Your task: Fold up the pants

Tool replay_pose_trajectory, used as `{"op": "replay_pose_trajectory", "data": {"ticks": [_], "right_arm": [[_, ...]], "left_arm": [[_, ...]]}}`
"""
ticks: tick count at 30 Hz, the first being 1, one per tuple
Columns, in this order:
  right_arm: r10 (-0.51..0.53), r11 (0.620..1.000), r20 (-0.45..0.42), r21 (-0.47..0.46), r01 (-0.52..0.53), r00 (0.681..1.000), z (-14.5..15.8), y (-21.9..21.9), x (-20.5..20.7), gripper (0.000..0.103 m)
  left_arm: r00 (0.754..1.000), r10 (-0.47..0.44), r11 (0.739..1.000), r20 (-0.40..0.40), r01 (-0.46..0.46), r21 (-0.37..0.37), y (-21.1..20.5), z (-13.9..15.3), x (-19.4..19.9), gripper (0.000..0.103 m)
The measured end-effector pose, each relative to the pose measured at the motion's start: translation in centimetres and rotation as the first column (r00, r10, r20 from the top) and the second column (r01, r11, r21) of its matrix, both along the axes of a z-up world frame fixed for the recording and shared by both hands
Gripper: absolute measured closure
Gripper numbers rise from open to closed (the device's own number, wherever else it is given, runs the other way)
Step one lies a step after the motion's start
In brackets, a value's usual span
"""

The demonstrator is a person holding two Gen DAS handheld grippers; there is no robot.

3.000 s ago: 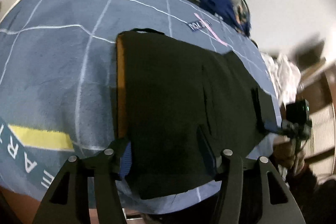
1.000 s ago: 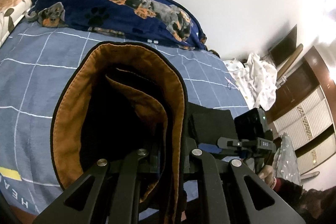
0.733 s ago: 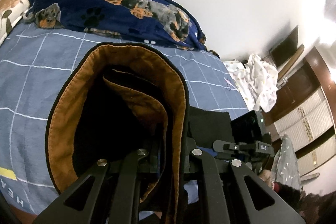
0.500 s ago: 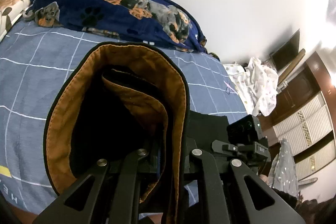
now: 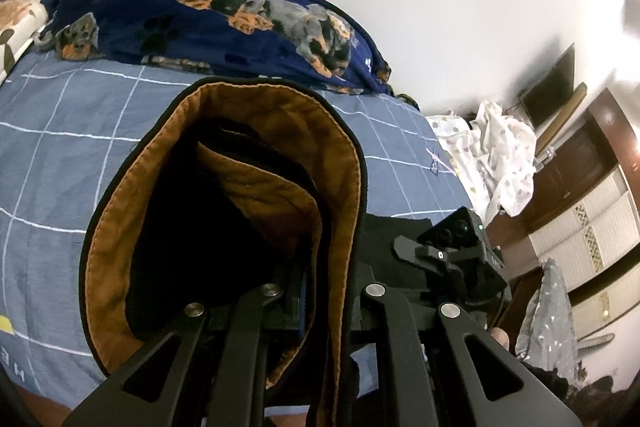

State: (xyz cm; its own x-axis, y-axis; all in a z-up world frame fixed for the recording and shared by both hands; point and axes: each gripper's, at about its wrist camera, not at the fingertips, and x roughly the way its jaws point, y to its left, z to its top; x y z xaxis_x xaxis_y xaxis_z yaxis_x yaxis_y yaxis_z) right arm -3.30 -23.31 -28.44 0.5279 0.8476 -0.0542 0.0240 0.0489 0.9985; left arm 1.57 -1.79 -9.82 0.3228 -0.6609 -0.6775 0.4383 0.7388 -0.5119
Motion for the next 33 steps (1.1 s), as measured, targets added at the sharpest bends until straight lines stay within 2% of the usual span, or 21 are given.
{"op": "replay_pose_trajectory", "data": {"ticks": [8, 23, 33], "right_arm": [[-0.004, 0.999, -0.003, 0.032, 0.004, 1.000, -0.1, -0.4, 0.1, 0.033], [-0.062, 0.989, -0.026, 0.136, 0.065, 0.998, -0.6, -4.1, -0.4, 0.030], [-0.095, 0.987, -0.021, 0.130, 0.097, 0.995, -0.2, -7.4, -1.3, 0.027]], "left_arm": [[1.000, -0.021, 0.998, -0.003, 0.021, 0.058, -3.3, 0.0, -0.2, 0.092], [0.995, -0.098, 0.987, -0.017, 0.100, 0.130, -10.2, -0.7, -0.9, 0.092], [0.989, -0.141, 0.977, -0.045, 0.146, 0.152, -14.6, -2.2, -1.2, 0.092]]}}
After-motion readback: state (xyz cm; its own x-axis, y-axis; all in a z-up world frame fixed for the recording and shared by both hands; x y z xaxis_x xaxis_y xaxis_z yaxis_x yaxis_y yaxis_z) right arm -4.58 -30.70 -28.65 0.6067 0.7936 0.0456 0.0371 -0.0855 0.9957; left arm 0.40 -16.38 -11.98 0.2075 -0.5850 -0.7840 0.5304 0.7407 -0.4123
